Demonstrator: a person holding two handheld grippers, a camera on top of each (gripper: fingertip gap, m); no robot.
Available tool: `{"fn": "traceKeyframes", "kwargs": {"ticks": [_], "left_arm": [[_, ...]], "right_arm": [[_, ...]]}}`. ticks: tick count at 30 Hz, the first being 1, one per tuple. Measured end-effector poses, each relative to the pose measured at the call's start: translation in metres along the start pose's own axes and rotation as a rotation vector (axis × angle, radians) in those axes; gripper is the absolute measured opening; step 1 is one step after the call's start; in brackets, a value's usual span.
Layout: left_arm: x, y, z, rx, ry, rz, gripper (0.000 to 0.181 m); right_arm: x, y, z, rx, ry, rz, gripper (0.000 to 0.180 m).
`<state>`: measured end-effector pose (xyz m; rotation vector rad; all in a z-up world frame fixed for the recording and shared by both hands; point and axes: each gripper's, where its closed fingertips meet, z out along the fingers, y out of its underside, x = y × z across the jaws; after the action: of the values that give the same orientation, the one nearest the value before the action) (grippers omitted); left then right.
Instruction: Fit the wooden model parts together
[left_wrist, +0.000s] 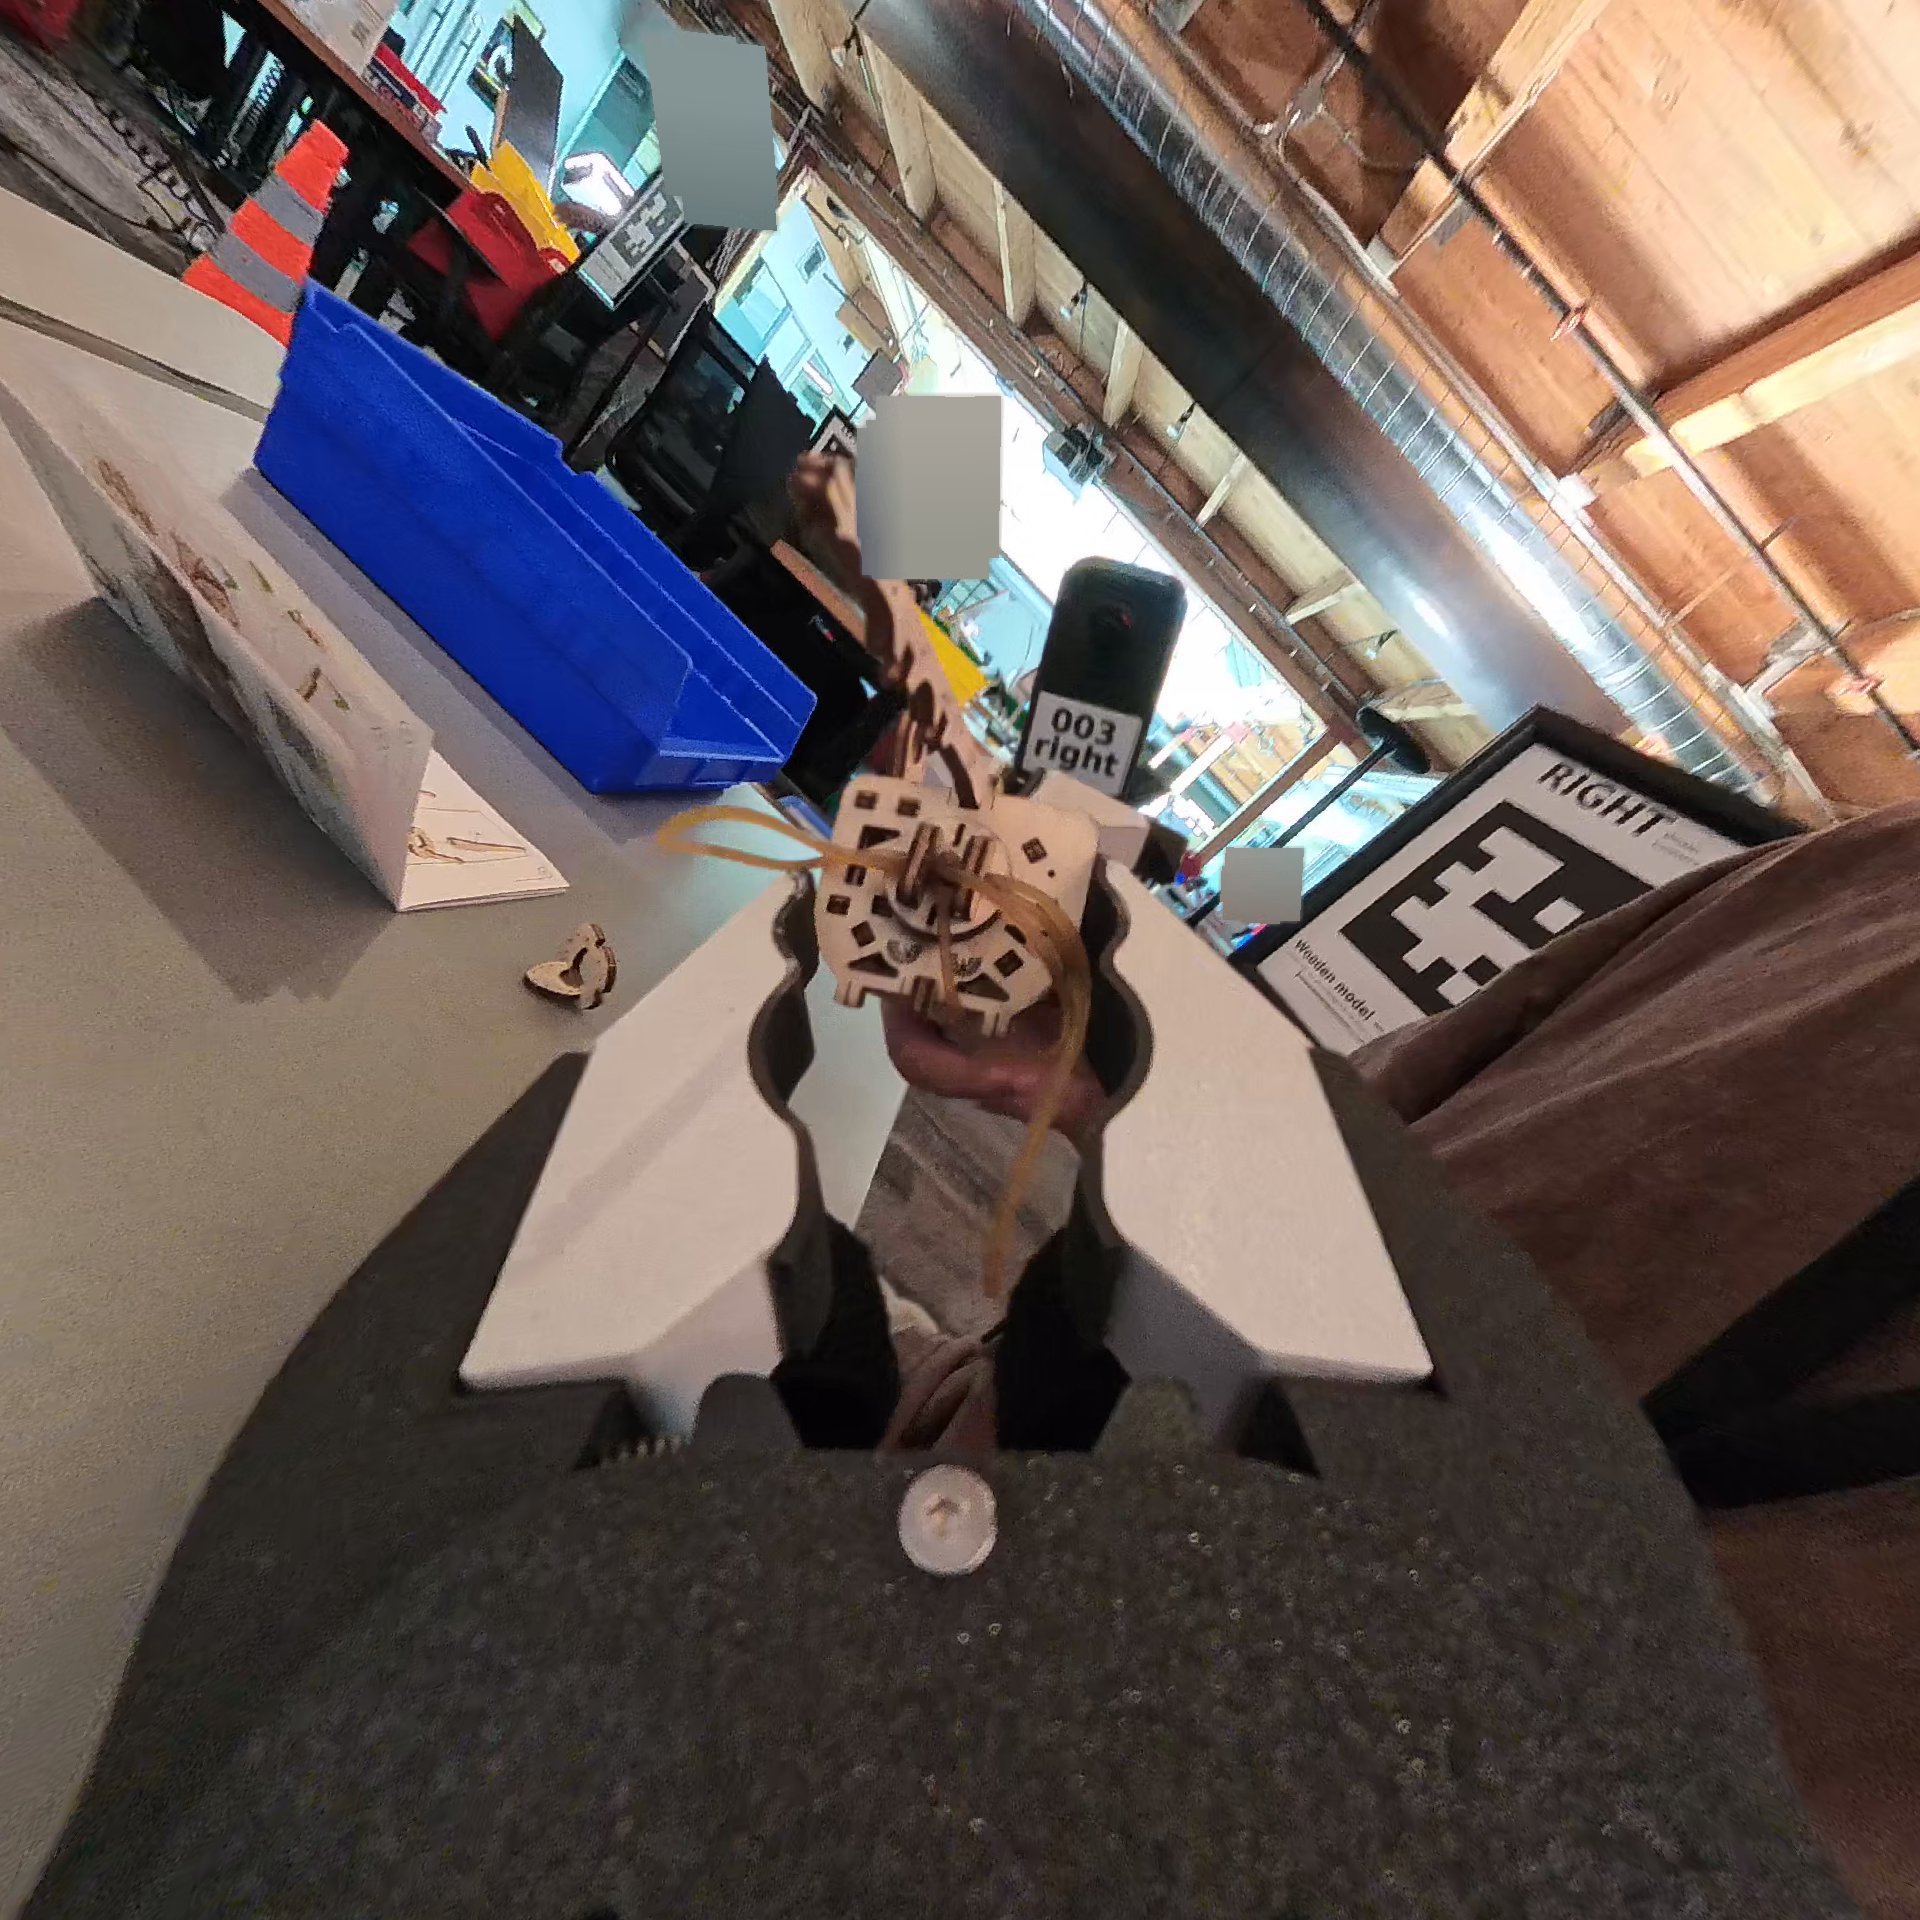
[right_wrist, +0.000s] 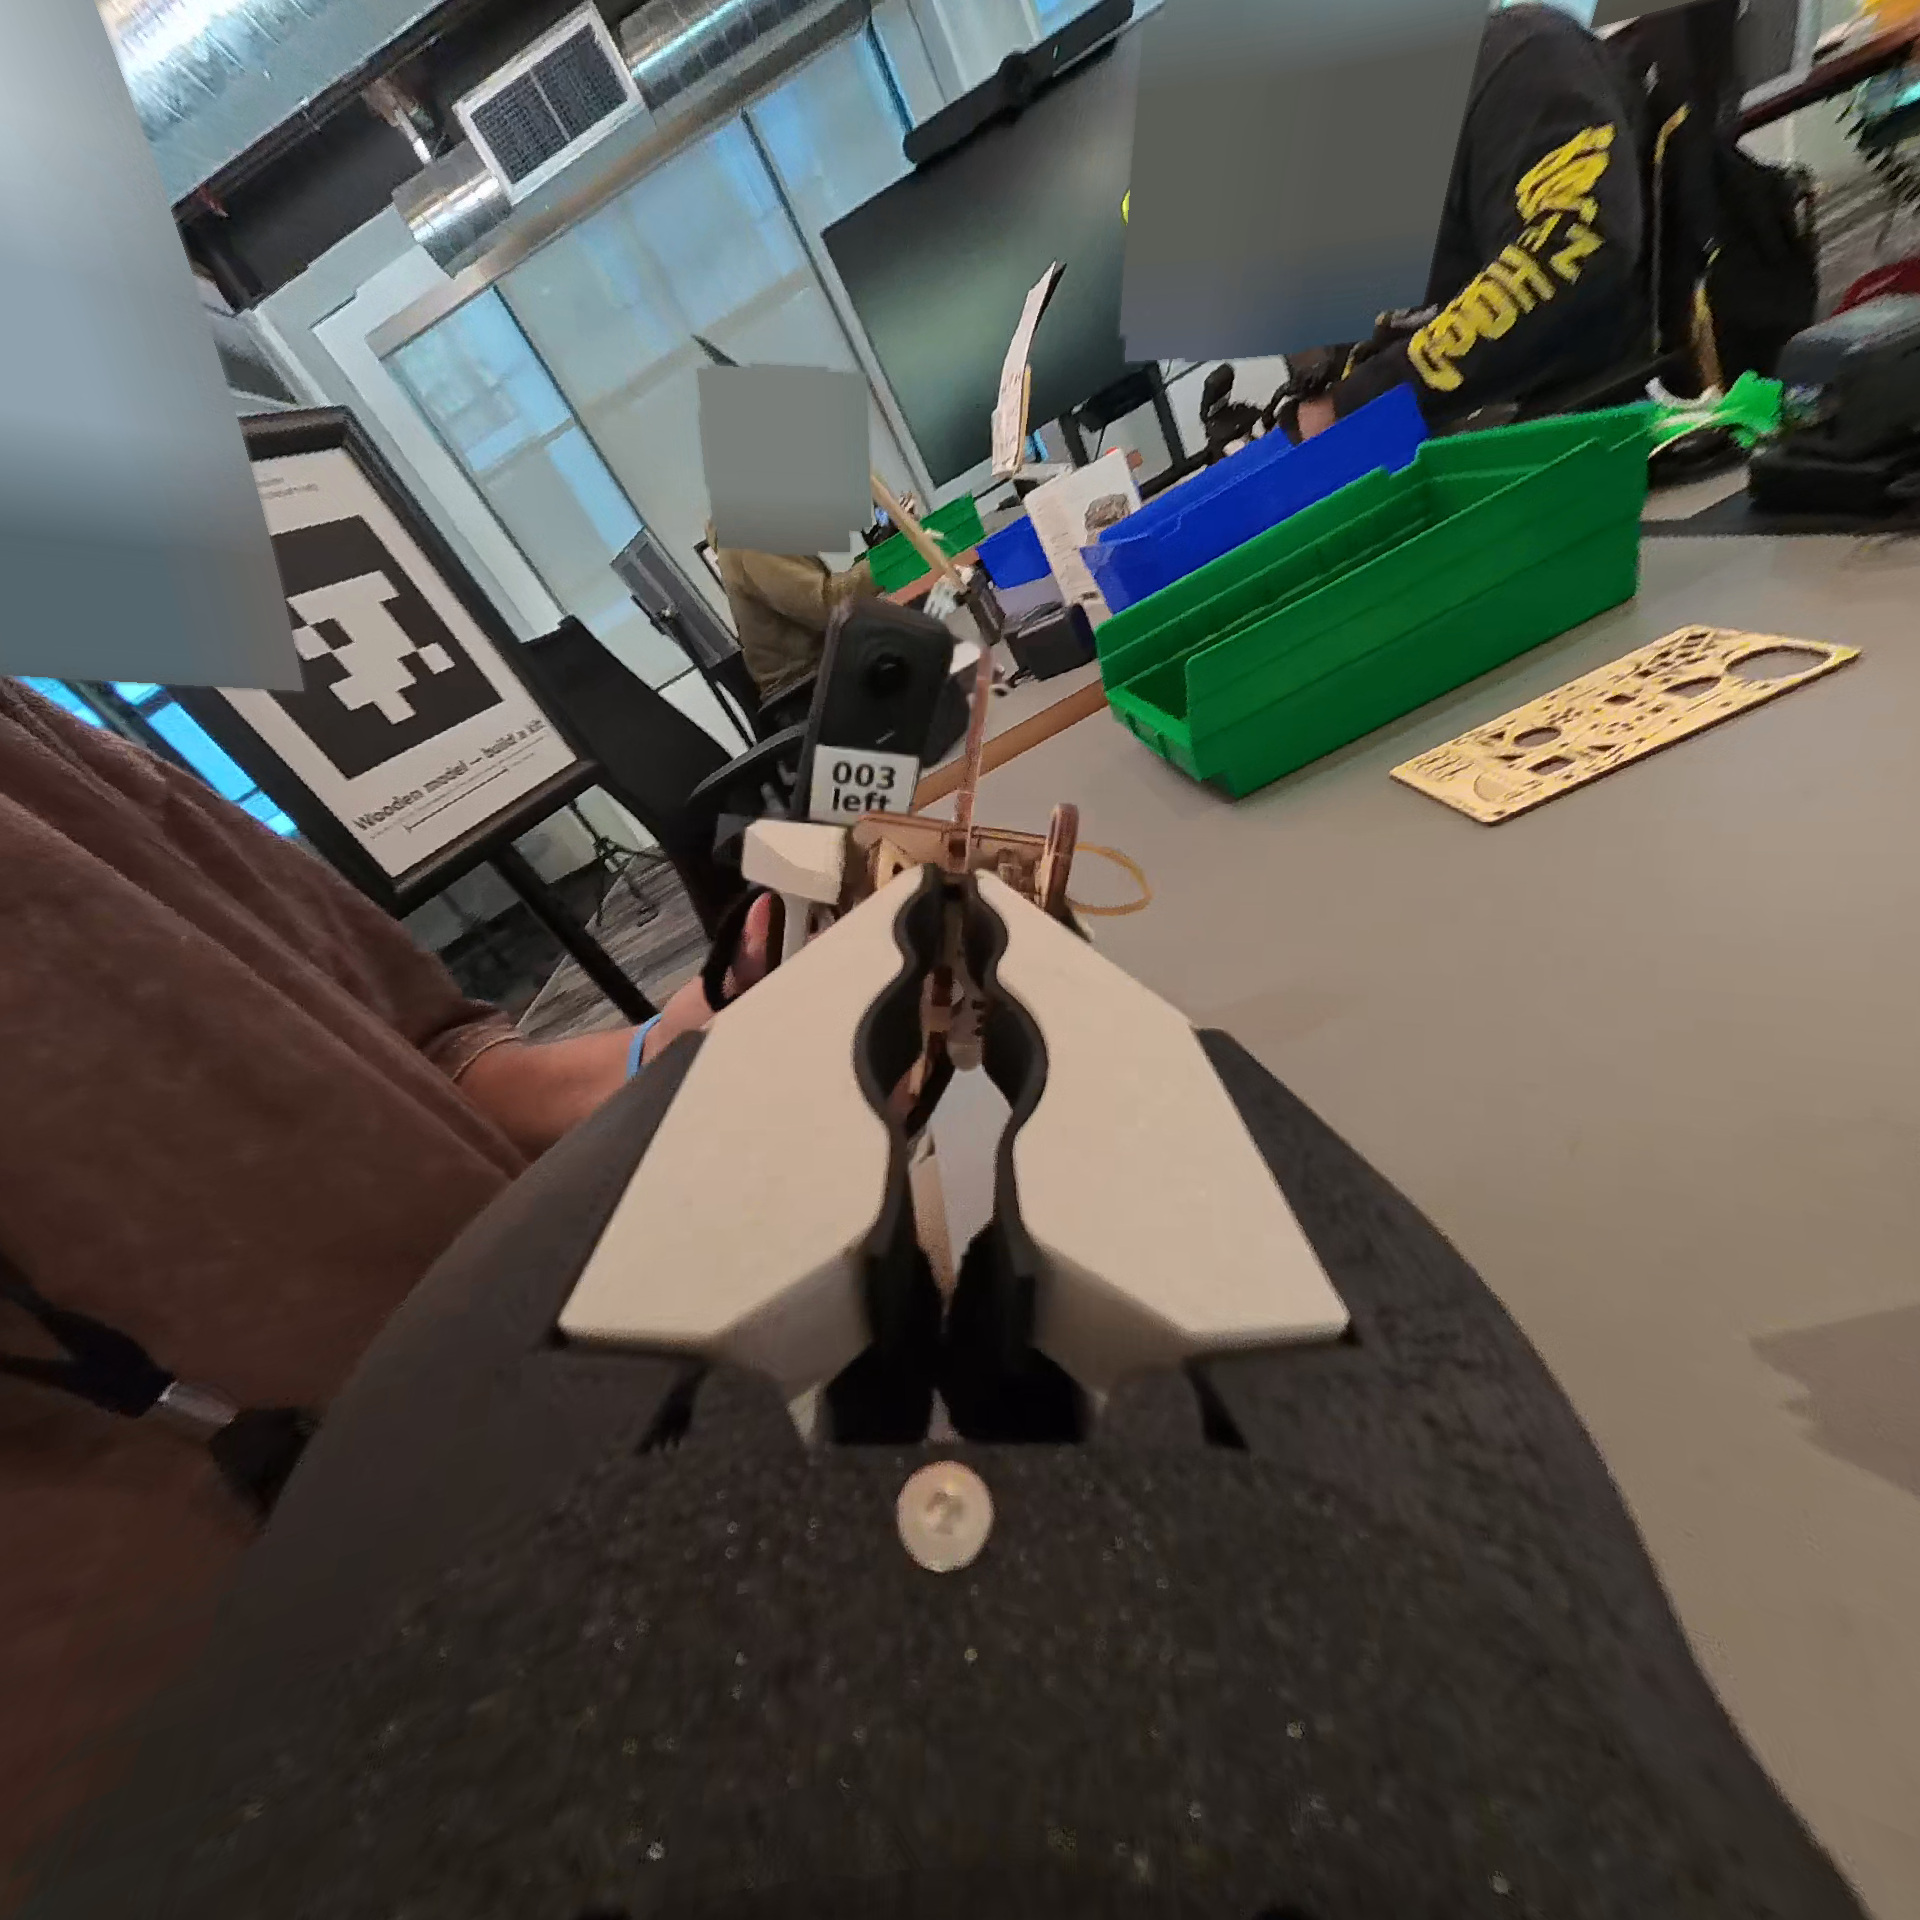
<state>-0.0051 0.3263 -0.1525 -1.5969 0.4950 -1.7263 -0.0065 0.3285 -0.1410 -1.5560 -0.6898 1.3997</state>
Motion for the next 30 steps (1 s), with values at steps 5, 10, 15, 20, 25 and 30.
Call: {"fn": "traceKeyframes", "kwargs": {"ticks": [5,10,15,20,25,30], "left_arm": [[-0.003,0.000,0.000,0.012,0.002,-0.030,0.049],[-0.003,0.001,-0.001,-0.010,-0.016,0.005,0.049],[-0.005,-0.001,-0.004,-0.018,-0.036,0.033,0.048],[-0.006,-0.004,-0.008,-0.011,-0.046,0.039,0.049],[-0.005,-0.004,-0.008,-0.020,-0.044,0.049,0.049],[-0.004,-0.001,-0.007,-0.030,-0.041,0.052,0.049]], "right_arm": [[0.002,0.000,0.001,0.050,0.020,-0.006,0.002],[0.003,0.002,0.000,0.017,0.007,0.002,0.003],[0.004,-0.003,-0.004,0.024,0.007,-0.005,0.005],[0.007,-0.004,-0.009,-0.002,0.022,-0.039,0.005],[0.007,0.001,-0.005,-0.043,0.042,-0.083,0.004],[0.004,0.004,-0.002,-0.055,0.029,-0.080,0.001]]}}
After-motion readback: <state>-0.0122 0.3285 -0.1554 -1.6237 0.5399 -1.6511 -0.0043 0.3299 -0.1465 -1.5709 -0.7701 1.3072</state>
